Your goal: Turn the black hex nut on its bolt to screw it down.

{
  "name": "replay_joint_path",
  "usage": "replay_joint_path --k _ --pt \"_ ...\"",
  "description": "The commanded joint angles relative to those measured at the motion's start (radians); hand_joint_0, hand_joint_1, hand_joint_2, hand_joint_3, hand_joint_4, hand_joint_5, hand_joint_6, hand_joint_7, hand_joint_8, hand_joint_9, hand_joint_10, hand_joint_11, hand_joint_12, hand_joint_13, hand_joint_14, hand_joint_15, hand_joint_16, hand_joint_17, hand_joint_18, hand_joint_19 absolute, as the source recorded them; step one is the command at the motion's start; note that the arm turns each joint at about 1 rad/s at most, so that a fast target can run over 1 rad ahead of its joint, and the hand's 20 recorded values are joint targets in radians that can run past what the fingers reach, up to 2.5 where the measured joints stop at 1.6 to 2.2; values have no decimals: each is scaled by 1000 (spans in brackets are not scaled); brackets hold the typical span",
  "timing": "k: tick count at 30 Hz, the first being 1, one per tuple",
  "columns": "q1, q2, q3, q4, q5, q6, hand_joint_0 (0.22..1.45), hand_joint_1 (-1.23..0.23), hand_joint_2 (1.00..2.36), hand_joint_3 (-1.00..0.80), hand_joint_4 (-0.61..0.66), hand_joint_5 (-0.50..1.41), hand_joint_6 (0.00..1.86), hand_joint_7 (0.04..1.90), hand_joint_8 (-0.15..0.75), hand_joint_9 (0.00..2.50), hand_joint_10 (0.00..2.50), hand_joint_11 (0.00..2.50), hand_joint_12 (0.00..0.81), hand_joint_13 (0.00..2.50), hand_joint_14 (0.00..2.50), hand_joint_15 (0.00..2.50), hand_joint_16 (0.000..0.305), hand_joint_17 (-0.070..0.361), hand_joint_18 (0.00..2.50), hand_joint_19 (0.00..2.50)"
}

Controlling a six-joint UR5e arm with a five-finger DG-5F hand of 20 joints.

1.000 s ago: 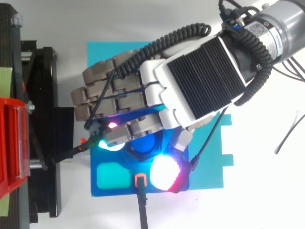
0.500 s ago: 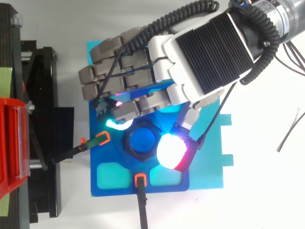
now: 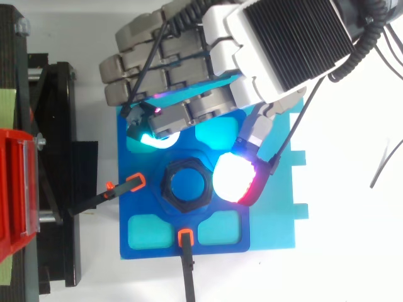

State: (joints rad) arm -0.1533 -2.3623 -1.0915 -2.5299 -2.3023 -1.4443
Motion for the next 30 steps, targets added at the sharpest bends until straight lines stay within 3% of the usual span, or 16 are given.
replay_joint_path --k 1,5,7,9,20,30 --pt "8 1 18 -9 -2 2 476 -241 1000 -500 236 -120 764 999 320 673 6 206 365 638 8 262 54 121 606 345" --pt "17 0 18 -9 9 7 477 -247 1000 -500 247 -113 724 1037 320 673 6 218 364 637 10 261 54 121 602 343" --pt "27 0 18 -9 34 7 475 -266 1000 -500 251 -111 713 1041 320 675 5 207 363 634 8 264 54 121 603 343" --pt "46 0 18 -9 70 7 474 -270 1000 -500 247 -111 712 1041 320 674 6 218 365 634 8 261 54 122 603 343" --pt "113 -2 18 -29 153 1 474 -279 1000 -500 244 -110 707 1054 317 674 5 214 366 633 8 264 55 123 602 351" --pt "146 0 10 -76 195 -11 474 -284 1000 -500 242 -110 706 1063 316 675 6 208 368 633 9 267 55 124 600 352"
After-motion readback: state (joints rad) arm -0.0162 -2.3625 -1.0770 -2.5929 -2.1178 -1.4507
